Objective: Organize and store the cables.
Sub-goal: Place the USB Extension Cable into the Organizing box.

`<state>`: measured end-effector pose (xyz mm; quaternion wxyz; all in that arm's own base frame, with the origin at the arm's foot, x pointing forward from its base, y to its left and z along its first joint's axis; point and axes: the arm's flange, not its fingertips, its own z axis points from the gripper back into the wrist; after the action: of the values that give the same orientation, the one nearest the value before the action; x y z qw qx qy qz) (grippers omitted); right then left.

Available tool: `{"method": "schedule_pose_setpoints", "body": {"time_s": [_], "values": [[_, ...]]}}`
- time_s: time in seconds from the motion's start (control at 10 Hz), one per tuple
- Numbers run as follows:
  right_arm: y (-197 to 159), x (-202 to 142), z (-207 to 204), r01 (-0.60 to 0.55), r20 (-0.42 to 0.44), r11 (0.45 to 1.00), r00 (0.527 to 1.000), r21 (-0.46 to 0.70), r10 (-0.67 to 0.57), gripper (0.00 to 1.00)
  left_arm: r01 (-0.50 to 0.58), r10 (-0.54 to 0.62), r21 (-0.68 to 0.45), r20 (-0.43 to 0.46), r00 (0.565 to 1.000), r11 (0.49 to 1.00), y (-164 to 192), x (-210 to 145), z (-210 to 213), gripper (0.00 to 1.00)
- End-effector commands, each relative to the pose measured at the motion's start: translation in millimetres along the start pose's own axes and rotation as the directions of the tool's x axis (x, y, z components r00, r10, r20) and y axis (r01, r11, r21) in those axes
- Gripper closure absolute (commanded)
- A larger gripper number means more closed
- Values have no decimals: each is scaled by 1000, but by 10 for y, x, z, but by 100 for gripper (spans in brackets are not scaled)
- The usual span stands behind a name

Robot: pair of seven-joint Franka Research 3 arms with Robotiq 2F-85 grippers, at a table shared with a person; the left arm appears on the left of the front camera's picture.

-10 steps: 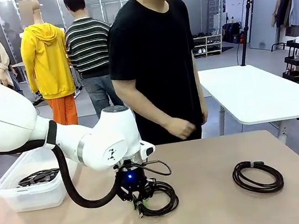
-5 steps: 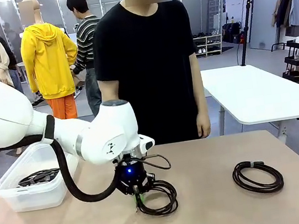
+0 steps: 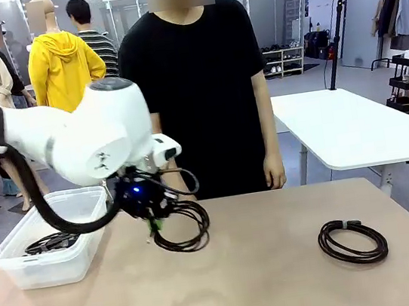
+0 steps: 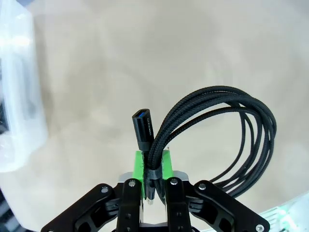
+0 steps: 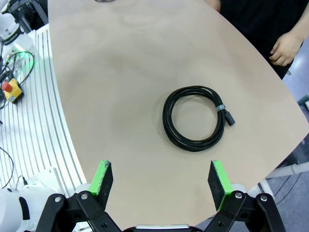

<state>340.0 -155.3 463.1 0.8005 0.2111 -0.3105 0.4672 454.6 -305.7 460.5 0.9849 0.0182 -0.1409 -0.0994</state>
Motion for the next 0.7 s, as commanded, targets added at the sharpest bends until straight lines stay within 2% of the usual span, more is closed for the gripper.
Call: {"method": "schedule_pose_setpoints", "body": {"time_s": [0.0, 0.3, 0.5, 0.6], "values": [[-3, 16, 11, 9, 9, 1000, 1000, 1, -9, 0, 64, -65, 37, 35, 997, 997, 471, -20, 23, 100], [-3, 16, 11, 9, 9, 1000, 1000, 1, -9, 0, 59, -65, 41, 146, 987, 997, 1466, 0, 147, 100], [-3, 16, 11, 9, 9, 1000, 1000, 1, -9, 0, 50, -56, 40, 176, 983, 998, 2133, -119, 196, 100], [-3, 16, 11, 9, 9, 1000, 1000, 1, -9, 0, -9, 5, 23, 167, 986, 1000, 2421, -172, 180, 100]]}}
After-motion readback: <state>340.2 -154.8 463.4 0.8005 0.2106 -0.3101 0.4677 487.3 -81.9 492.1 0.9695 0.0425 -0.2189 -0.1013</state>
